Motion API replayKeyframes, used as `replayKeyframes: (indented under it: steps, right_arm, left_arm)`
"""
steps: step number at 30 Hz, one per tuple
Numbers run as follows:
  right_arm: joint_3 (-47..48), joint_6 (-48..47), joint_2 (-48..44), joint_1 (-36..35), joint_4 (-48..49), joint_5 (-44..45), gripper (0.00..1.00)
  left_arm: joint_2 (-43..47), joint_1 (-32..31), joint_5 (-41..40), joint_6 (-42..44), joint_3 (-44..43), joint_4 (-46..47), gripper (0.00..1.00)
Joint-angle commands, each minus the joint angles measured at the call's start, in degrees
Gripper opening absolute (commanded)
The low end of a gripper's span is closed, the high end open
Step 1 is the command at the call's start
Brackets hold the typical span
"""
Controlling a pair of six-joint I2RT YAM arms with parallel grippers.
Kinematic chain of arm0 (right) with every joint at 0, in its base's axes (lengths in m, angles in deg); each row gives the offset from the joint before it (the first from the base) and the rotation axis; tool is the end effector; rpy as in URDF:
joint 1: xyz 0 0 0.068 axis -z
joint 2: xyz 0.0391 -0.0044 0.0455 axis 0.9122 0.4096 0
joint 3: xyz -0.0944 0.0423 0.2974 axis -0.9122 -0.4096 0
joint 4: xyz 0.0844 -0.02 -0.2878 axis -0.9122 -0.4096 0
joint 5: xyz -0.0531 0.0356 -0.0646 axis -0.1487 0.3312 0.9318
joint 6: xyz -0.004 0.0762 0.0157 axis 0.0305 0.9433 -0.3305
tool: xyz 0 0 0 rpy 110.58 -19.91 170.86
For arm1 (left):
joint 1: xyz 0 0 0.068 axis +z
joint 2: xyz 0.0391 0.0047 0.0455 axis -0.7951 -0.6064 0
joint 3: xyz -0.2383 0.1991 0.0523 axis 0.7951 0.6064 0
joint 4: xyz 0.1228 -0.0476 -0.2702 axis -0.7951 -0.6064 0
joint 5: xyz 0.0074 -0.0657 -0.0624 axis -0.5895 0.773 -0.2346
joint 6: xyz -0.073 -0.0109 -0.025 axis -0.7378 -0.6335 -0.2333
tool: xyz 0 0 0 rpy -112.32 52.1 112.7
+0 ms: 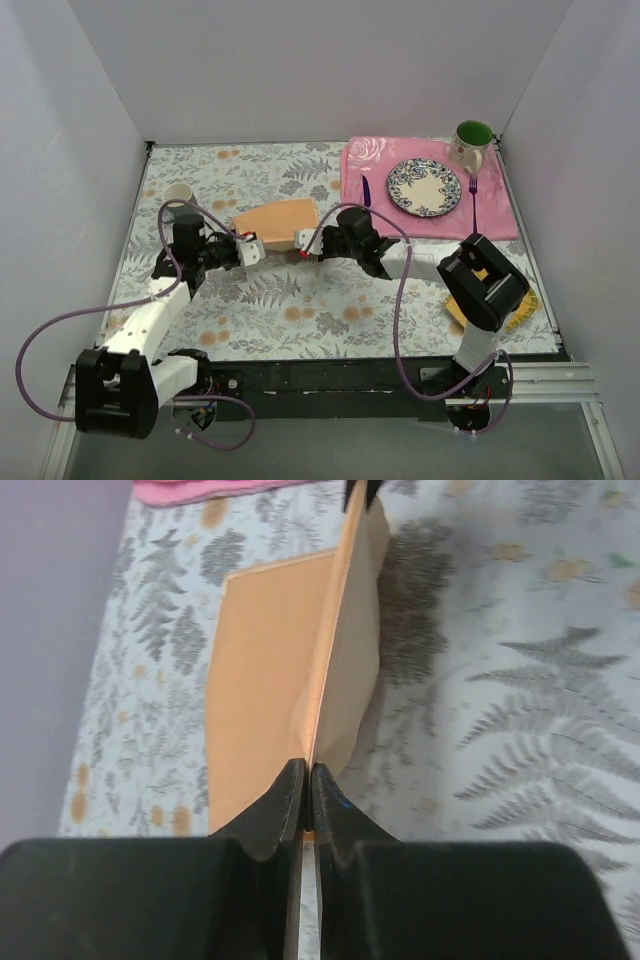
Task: Fold the napkin into a case and place the utensils inside
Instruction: Turn over the upper triangle folded napkin at the center of the board.
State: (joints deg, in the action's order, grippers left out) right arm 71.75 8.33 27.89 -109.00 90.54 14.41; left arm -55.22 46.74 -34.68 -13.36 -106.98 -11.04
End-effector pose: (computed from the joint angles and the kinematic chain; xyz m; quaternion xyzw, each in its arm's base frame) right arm 0.3242 0.3202 0.1842 -0.6470 0.5330 0.0350 0.5442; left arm 0.2665 -0.0720 0.2408 0.3902 0.7527 -0.2318 0.4769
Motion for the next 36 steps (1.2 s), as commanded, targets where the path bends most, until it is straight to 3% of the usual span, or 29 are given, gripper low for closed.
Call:
replayKeyframes:
  steps: [1, 6, 12, 13, 14, 16, 17, 20, 22, 31, 32, 35, 36]
  right_arm:
    - [-5.5, -3.5, -7.7, -1.0, 7.3, 5.8, 0.01]
    - [-6.0, -1.0, -8.6, -2.8, 4.1, 5.1, 0.01]
    - [-5.8, -0.7, -9.9, -3.0, 0.4, 3.6, 0.01]
    - [-6.4, -1.1, -10.9, -3.3, 0.1, 3.1, 0.01]
    - [-8.4, -1.7, -11.4, -3.7, 0.0, 2.7, 0.01]
    - [-10.8, -3.7, -13.1, -5.2, 0.5, 2.2, 0.01]
    - [-12.0, -4.3, -13.8, -5.7, 0.8, 1.4, 0.01]
    - [-16.4, -6.6, -16.4, -7.7, 1.0, -0.4, 0.01]
    - [-20.1, -7.9, -18.3, -9.1, 2.0, -1.1, 0.01]
    - [-31.5, -15.7, -28.0, -11.6, -4.0, -5.9, 0.01]
    - [-30.4, -15.7, -28.4, -12.3, -7.7, -5.8, 0.16]
    - [-24.1, -10.2, -29.6, -12.5, -18.1, -7.3, 0.91]
    - [-22.6, -6.0, -30.3, -12.4, -19.0, -7.4, 0.89]
  left_arm:
    - [10.2, 0.7, 1.5, 6.2, 5.9, -10.8, 0.0]
    - [14.9, -0.3, 3.3, 7.7, 8.4, -18.9, 0.0]
    - [12.0, -0.3, 2.5, 9.2, 4.8, -26.1, 0.0]
    - [11.8, -0.3, 3.0, 10.7, 3.7, -28.3, 0.21]
    - [11.7, -0.3, 3.5, 11.4, 3.2, -30.2, 0.31]
    - [11.7, -0.3, 4.3, 11.0, 1.8, -34.4, 0.41]
    - [11.8, -0.3, 4.4, 10.6, 1.3, -35.9, 0.51]
    - [12.3, -0.3, 4.4, 6.2, -0.6, -39.3, 0.53]
    - [11.4, -0.3, 2.1, -2.1, -1.3, -36.8, 0.53]
    - [-1.6, 2.2, 2.5, -17.8, -8.5, -35.0, 0.5]
    - [-2.3, 2.3, 2.4, -21.3, -8.9, -34.3, 0.5]
    - [-3.3, 2.4, 4.4, -22.5, -10.4, -35.3, 0.55]
    - [-3.1, 2.4, 5.1, -20.0, -10.0, -36.7, 0.55]
